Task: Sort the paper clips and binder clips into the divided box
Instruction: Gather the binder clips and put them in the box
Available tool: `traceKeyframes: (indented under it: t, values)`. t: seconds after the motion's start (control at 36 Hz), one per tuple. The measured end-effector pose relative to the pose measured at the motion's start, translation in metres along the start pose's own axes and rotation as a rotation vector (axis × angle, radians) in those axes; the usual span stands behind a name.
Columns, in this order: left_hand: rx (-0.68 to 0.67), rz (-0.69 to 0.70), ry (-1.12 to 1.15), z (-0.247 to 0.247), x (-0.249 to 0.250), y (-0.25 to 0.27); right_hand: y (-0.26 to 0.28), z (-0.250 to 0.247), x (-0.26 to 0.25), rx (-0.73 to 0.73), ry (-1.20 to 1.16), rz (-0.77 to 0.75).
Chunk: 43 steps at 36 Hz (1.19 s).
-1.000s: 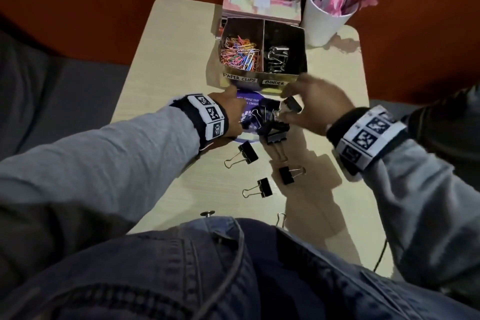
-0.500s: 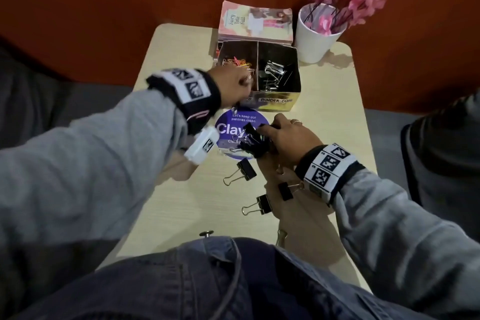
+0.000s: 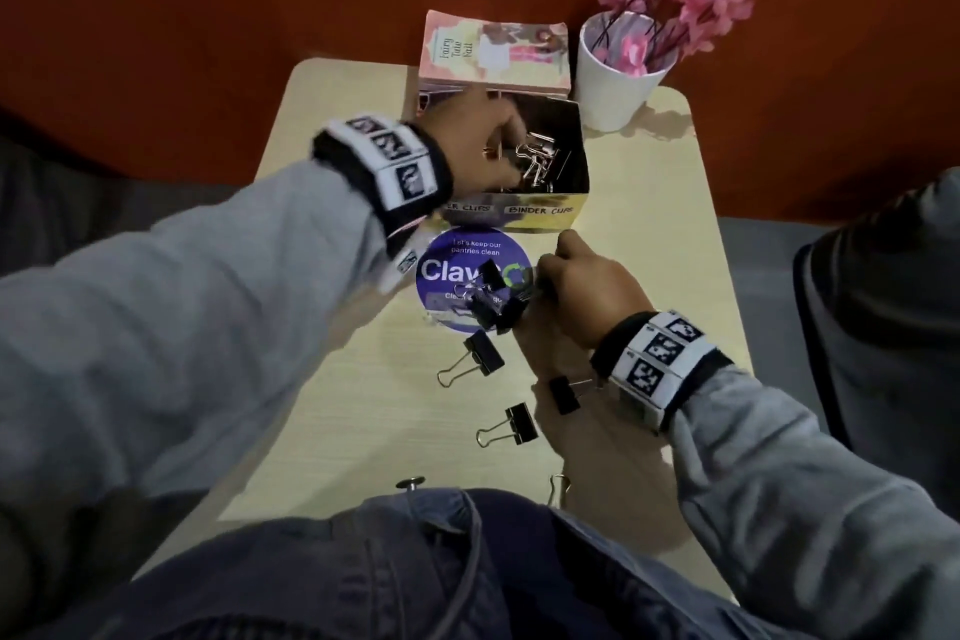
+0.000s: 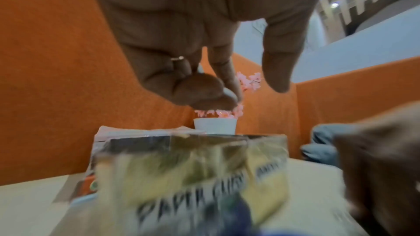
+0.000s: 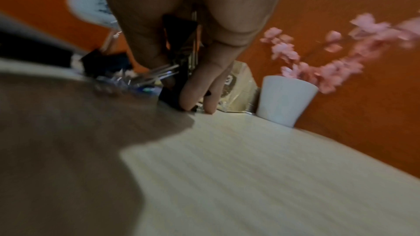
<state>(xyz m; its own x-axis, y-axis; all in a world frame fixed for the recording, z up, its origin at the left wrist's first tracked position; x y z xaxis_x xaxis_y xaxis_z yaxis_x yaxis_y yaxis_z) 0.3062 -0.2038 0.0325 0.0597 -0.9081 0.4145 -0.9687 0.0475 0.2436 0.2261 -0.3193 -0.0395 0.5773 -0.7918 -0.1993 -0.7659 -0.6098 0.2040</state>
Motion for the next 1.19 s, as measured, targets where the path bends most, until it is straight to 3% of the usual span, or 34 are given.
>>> traceKeyframes:
  t: [0.14, 0.25, 0.44, 0.61, 0.69, 0.81, 0.86, 0.97, 1.0, 1.19]
  values:
    - [-0.262, 0.052, -0.282, 0.054, -0.021, 0.05, 0.006, -0.036, 0.025, 0.189, -0.165, 0.067]
    - [-0.4, 0.006, -0.38, 0.096, -0.035, 0.068, 0.0, -0.089, 0.03, 0.359, -0.226, 0.054]
    - [-0.331, 0.013, -0.545, 0.112, -0.021, 0.079, -0.056, -0.148, 0.035, 0.521, -0.178, 0.02]
    - [-0.318, -0.015, -0.507, 0.112, -0.016, 0.076, -0.103, -0.103, 0.035, 0.3, -0.076, 0.054]
    - [-0.291, -0.022, -0.513, 0.112, -0.015, 0.075, -0.096, -0.102, 0.033, 0.323, -0.111, 0.033]
    - [-0.234, -0.052, -0.54, 0.115, -0.008, 0.074, -0.042, -0.127, 0.023, 0.538, -0.04, 0.0]
    - [-0.221, -0.058, -0.543, 0.117, -0.006, 0.073, -0.016, -0.111, 0.018, 0.476, -0.028, -0.013]
    - [-0.256, -0.072, -0.47, 0.118, -0.011, 0.069, 0.005, -0.017, 0.017, -0.076, 0.02, -0.002]
    - [-0.268, -0.075, -0.469, 0.119, -0.012, 0.068, 0.008, -0.002, 0.017, -0.158, 0.049, -0.011]
    - [-0.277, -0.033, -0.446, 0.117, -0.014, 0.067, 0.02, 0.011, -0.002, -0.162, 0.176, -0.058]
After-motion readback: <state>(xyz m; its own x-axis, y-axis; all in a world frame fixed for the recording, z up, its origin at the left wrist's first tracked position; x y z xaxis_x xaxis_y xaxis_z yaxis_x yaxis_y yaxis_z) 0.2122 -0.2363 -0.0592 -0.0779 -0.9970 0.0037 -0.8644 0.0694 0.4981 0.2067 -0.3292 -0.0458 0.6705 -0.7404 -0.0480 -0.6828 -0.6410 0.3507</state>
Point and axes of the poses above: each hand's wrist, its own y-axis away from the middle knuckle, its own z-axis out of the palm, x = y × z, the point moved 9 cm from there along -y, towards the middle knuckle, and after that the axes turned 14 degrees about -z, right-handed, at the moved point
